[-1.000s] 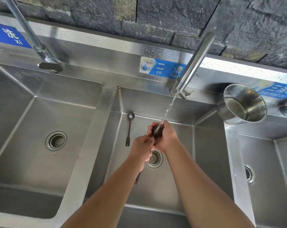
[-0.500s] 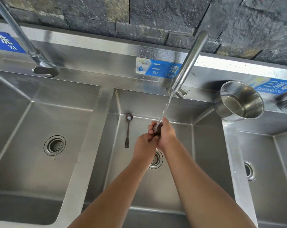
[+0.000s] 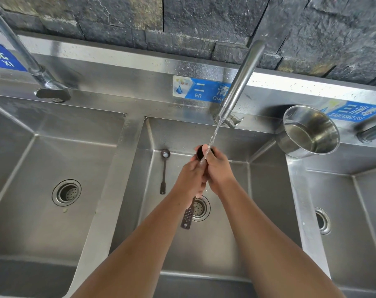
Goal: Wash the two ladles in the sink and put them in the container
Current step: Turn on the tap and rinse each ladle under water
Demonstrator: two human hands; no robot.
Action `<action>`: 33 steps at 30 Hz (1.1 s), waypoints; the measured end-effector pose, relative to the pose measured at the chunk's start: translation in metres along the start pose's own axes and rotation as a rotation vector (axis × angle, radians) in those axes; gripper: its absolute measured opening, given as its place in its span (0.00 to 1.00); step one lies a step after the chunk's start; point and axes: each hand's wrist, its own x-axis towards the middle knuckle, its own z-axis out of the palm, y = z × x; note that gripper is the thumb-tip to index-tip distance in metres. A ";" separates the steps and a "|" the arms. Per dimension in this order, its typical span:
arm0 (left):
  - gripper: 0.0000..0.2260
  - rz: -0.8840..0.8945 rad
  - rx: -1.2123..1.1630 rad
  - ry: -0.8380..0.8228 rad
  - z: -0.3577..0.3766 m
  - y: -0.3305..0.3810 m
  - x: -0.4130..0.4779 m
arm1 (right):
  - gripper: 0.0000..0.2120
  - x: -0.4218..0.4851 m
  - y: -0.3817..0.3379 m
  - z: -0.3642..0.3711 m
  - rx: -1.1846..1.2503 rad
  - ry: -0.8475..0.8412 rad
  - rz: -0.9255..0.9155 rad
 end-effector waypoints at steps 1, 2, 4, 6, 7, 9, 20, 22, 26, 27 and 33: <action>0.15 -0.012 -0.014 -0.016 -0.001 0.002 0.001 | 0.12 0.002 -0.004 0.002 -0.015 0.017 -0.020; 0.17 -0.017 -0.016 -0.028 -0.001 0.003 0.001 | 0.12 0.004 -0.010 0.004 -0.017 0.030 -0.045; 0.19 -0.004 0.008 -0.040 -0.001 0.002 -0.002 | 0.13 0.006 -0.022 0.010 0.018 0.059 -0.072; 0.18 0.031 0.042 -0.035 -0.002 -0.002 -0.009 | 0.11 0.009 -0.035 0.013 0.057 0.081 -0.071; 0.17 0.055 0.064 -0.031 -0.004 -0.006 -0.013 | 0.11 0.011 -0.041 0.014 0.060 0.078 -0.075; 0.16 0.088 0.108 -0.027 -0.009 -0.014 -0.021 | 0.11 0.015 -0.050 0.013 0.060 0.061 -0.077; 0.11 0.099 0.051 -0.180 -0.018 0.026 -0.019 | 0.15 0.012 -0.045 0.011 0.025 -0.051 -0.138; 0.13 0.091 0.100 -0.099 -0.010 0.041 -0.003 | 0.18 0.004 -0.033 0.009 -0.027 -0.089 -0.097; 0.09 -0.025 0.138 0.035 -0.001 0.036 0.013 | 0.12 0.003 -0.023 0.008 0.011 -0.012 -0.067; 0.09 -0.028 0.106 0.036 -0.001 0.032 0.013 | 0.11 0.004 -0.024 0.008 -0.002 -0.009 -0.072; 0.16 0.046 0.052 -0.002 0.006 0.023 -0.002 | 0.11 0.010 -0.044 0.008 0.091 -0.041 -0.139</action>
